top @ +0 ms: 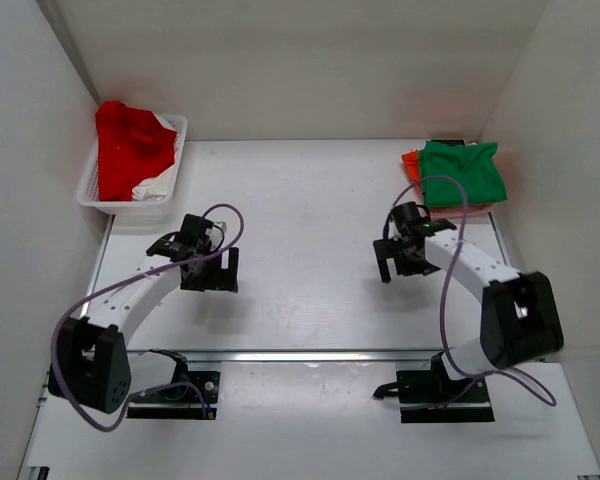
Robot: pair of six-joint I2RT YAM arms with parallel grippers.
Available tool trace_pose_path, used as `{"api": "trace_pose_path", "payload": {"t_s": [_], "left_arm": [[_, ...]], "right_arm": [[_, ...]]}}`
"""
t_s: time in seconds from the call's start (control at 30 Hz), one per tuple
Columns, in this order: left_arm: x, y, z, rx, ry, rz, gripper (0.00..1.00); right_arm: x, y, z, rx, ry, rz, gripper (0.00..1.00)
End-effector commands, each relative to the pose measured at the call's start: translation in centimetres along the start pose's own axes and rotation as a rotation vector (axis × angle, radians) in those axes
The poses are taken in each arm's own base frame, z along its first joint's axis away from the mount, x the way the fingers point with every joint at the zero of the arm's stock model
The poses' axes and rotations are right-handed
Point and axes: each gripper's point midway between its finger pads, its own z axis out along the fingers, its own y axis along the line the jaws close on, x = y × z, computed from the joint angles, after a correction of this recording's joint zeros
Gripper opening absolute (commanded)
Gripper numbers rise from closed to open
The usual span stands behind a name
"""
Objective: Fold and stack the t-shirts
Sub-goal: Put the neatly folded tshirt into the corner of the board with the right arm
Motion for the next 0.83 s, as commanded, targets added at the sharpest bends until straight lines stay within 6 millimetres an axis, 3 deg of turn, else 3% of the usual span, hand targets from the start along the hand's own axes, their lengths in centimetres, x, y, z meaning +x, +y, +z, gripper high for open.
{"api": "trace_pose_path", "payload": {"t_s": [0.0,0.13,0.17,0.23,0.53,0.8], "left_arm": [[-1.3,0.5,-1.9,-0.008,-0.109,0.053,0.99],[-1.4,0.5,-2.8,-0.031,-0.155,0.059,0.99],[-1.3,0.1,-2.9,-0.023,-0.159,0.055,0.99],[-1.2,0.5,-2.9,-0.062,-0.169,0.05,0.99],[-0.3,-0.2,-1.7,-0.032,-0.101,0.091,0.99],[-0.4,-0.8,-2.4,0.004,-0.137,0.104,0.99]], "right_arm": [[0.6,-2.6,-3.0,0.041,-0.097,0.085,0.99],[6.0,-5.0,-2.2,0.07,-0.067,0.157,0.99],[6.3,-5.4,-2.6,0.072,-0.081,0.176,0.99],[4.7,-6.3,-3.9,0.064,-0.171,0.204,1.0],[6.1,-4.3,-2.2,0.003,-0.093,0.131,0.99],[5.6,-4.2,-3.0,-0.002,-0.144,0.132,0.99]]}}
